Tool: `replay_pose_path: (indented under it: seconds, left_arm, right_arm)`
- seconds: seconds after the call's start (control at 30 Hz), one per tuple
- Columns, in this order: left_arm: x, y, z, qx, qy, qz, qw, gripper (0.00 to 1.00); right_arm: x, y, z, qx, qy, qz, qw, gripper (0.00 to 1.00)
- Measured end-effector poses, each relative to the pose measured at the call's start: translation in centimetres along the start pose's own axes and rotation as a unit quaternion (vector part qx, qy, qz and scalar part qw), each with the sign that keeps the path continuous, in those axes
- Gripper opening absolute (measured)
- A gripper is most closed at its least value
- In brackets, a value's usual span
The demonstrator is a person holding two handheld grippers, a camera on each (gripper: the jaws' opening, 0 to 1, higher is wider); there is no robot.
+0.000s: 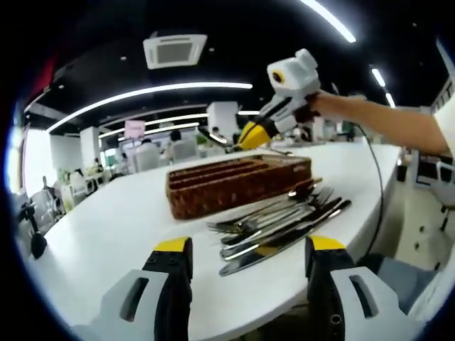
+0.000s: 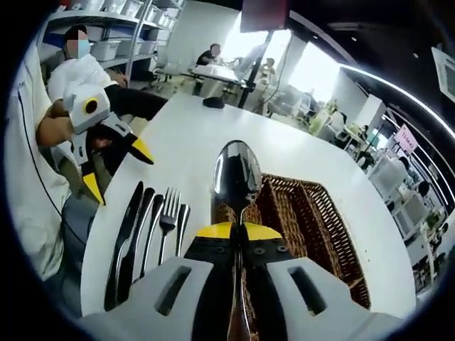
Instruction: Arrange the knives, forks, and spoons in their matching storage slots by inserting each utensil handle-first until every utensil is classified and aligned in the correct compartment
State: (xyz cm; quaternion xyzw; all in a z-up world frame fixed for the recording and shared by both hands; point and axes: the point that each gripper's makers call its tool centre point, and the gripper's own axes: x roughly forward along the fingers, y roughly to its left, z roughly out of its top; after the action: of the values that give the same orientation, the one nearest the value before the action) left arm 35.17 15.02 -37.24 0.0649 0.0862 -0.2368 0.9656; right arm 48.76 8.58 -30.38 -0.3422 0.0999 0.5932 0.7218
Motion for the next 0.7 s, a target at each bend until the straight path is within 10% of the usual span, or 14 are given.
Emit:
replay_pose_path:
  seconds: [0.7]
  left_arm:
    - [1.2,0.6,0.1,0.009,0.005,-0.001,1.0,0.63]
  right_arm:
    - [-1.4,-5.5,-0.4,0.024,0.014,-0.02,0.9994,0.03]
